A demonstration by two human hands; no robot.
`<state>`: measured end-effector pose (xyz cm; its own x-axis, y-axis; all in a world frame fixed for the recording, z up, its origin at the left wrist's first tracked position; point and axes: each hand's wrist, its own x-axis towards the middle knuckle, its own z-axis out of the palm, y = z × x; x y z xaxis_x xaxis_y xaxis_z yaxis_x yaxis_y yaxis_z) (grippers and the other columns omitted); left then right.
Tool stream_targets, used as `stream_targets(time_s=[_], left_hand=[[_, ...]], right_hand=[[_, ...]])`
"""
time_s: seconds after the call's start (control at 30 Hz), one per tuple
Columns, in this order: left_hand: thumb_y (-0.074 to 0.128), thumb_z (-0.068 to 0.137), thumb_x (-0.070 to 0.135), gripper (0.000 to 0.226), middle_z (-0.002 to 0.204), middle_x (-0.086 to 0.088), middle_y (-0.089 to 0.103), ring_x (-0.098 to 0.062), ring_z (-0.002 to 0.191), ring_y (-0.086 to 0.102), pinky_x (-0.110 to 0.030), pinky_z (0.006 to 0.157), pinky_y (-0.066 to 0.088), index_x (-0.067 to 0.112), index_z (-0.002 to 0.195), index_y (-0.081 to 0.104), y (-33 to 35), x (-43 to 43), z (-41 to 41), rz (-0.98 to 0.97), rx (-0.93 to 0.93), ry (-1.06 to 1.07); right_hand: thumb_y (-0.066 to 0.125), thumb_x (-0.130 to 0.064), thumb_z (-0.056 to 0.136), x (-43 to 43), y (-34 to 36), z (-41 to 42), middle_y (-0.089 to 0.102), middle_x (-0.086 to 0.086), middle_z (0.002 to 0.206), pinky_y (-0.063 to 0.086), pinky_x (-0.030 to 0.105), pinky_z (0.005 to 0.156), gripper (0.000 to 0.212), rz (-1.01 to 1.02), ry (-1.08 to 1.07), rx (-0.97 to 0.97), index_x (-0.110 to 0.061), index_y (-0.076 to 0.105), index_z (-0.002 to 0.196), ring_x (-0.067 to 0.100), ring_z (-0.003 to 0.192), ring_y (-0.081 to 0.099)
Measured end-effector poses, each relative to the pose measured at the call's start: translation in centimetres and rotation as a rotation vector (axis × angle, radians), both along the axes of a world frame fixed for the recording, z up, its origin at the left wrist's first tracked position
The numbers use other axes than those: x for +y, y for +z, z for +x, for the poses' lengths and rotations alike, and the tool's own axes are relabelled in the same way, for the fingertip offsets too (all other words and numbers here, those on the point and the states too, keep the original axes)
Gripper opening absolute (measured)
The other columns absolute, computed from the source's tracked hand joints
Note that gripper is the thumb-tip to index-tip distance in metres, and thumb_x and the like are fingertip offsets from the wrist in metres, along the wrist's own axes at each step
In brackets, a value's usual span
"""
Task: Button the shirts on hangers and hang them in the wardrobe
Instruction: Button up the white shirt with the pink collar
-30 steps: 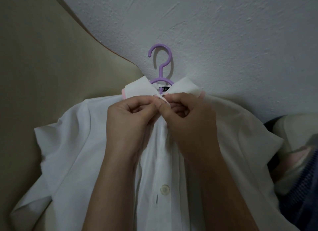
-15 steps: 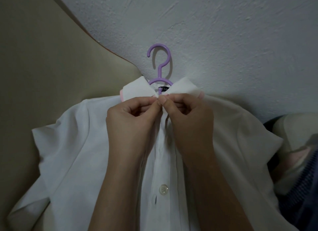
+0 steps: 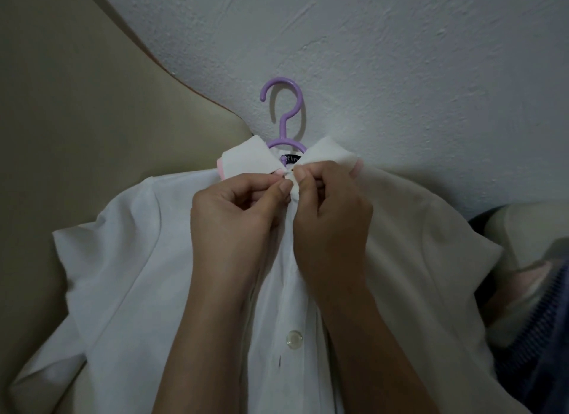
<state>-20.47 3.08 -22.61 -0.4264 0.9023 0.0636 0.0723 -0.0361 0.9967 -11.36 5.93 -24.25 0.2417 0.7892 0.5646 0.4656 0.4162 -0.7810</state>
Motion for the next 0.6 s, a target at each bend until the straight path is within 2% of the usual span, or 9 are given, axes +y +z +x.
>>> stream_targets(time_s=[0.13,0.23,0.27,0.37,0.5,0.6], left_hand=[[0.077,0.089,0.021,0.006,0.080,0.001,0.078,-0.017,0.082,0.075,-0.051,0.083,0.061,0.017,0.090,0.080,-0.1,0.0,-0.2,-0.009,0.059,-0.016],[0.075,0.090,0.022,0.006,0.077,0.000,0.076,-0.020,0.080,0.074,-0.053,0.078,0.061,0.019,0.086,0.078,-0.4,0.2,-0.4,-0.014,0.110,0.005],[0.075,0.090,0.022,0.006,0.077,0.000,0.076,-0.021,0.080,0.074,-0.053,0.078,0.061,0.019,0.085,0.077,-0.4,0.2,-0.4,-0.012,0.107,0.010],[0.074,0.088,0.020,0.005,0.076,0.000,0.076,-0.021,0.079,0.074,-0.053,0.078,0.061,0.019,0.085,0.077,-0.5,0.3,-0.4,-0.003,0.100,0.013],[0.074,0.088,0.020,0.005,0.074,0.001,0.075,-0.018,0.076,0.073,-0.052,0.077,0.061,0.018,0.084,0.077,-0.4,0.3,-0.3,0.016,0.125,0.017],[0.072,0.086,0.019,0.005,0.074,0.000,0.075,-0.019,0.076,0.073,-0.053,0.077,0.061,0.018,0.083,0.076,-0.4,0.2,-0.3,0.029,0.113,0.020]], right_hand=[[0.063,-0.015,0.093,0.1,0.2,0.2,0.069,-0.004,0.073,0.044,0.021,0.065,0.013,-0.050,0.034,0.016,-0.013,0.066,0.081,0.014,0.066,0.063],[0.069,-0.015,0.090,0.0,0.6,0.9,0.069,-0.011,0.072,0.041,0.005,0.065,0.007,-0.136,0.142,0.030,-0.016,0.071,0.084,0.001,0.069,0.064],[0.071,-0.015,0.089,-0.1,0.7,1.1,0.069,-0.013,0.073,0.042,0.004,0.067,0.004,-0.167,0.185,0.050,-0.017,0.073,0.086,-0.003,0.070,0.064],[0.074,-0.015,0.087,-0.4,0.7,1.4,0.070,-0.012,0.077,0.049,0.010,0.070,0.008,-0.204,0.230,0.047,-0.017,0.074,0.094,-0.001,0.070,0.064],[0.075,-0.015,0.083,-0.6,0.7,1.5,0.071,-0.009,0.079,0.047,0.007,0.069,0.013,-0.180,0.185,-0.031,-0.018,0.074,0.096,0.002,0.072,0.064],[0.073,-0.018,0.085,-0.5,0.7,1.5,0.071,-0.007,0.080,0.049,0.011,0.070,0.012,-0.181,0.175,-0.066,-0.018,0.074,0.097,0.005,0.073,0.064]])
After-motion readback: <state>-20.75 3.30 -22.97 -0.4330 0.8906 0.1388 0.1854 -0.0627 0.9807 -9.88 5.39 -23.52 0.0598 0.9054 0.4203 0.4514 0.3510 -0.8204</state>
